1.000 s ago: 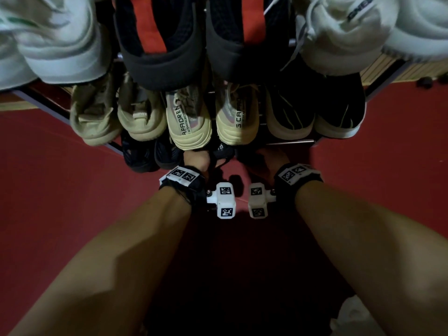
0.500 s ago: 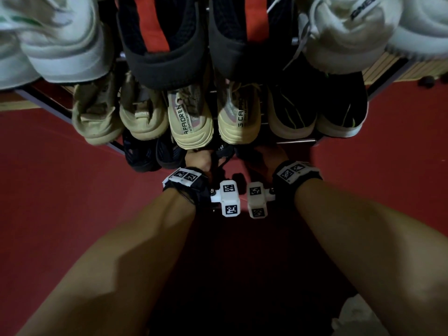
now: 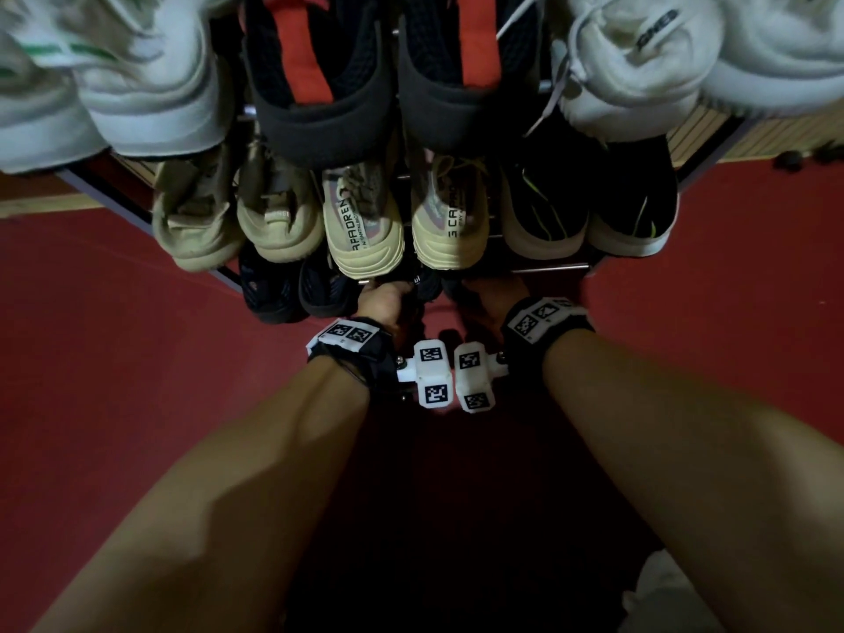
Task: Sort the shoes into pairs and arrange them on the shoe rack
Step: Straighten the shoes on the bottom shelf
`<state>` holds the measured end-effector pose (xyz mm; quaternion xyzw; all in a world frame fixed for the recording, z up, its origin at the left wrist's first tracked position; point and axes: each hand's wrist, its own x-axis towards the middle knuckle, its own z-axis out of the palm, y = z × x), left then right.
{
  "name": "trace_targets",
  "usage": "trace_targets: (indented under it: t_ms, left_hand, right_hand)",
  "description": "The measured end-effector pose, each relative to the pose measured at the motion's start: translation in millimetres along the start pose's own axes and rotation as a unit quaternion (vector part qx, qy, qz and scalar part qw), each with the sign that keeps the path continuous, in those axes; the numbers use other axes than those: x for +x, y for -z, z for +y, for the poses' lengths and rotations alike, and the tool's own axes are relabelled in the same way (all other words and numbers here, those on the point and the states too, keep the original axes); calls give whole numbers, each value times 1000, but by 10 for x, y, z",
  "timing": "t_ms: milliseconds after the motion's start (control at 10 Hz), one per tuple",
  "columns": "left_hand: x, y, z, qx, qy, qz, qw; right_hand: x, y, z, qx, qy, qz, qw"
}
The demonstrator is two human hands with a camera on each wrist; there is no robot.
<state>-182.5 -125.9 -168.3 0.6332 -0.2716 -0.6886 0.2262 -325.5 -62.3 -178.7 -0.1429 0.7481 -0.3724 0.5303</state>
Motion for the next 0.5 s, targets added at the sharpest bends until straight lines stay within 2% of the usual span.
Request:
trace_targets:
  t_ms: [100, 200, 400, 500]
  left_hand:
    - [-169, 19, 36, 83, -24, 3, 996]
    - [-299, 67, -5, 122, -17, -33, 992]
    - [-755, 214, 105, 232, -89, -40, 968]
    - [-1022, 272, 196, 213, -120, -62, 968]
  right_hand:
    - [-112, 30, -49, -10, 3, -17, 1000]
    - [-342, 52, -115, -17, 3, -19, 1000]
    - [-774, 205, -179, -65, 21, -29, 997]
    - [-933, 281, -230, -77, 41, -36, 996]
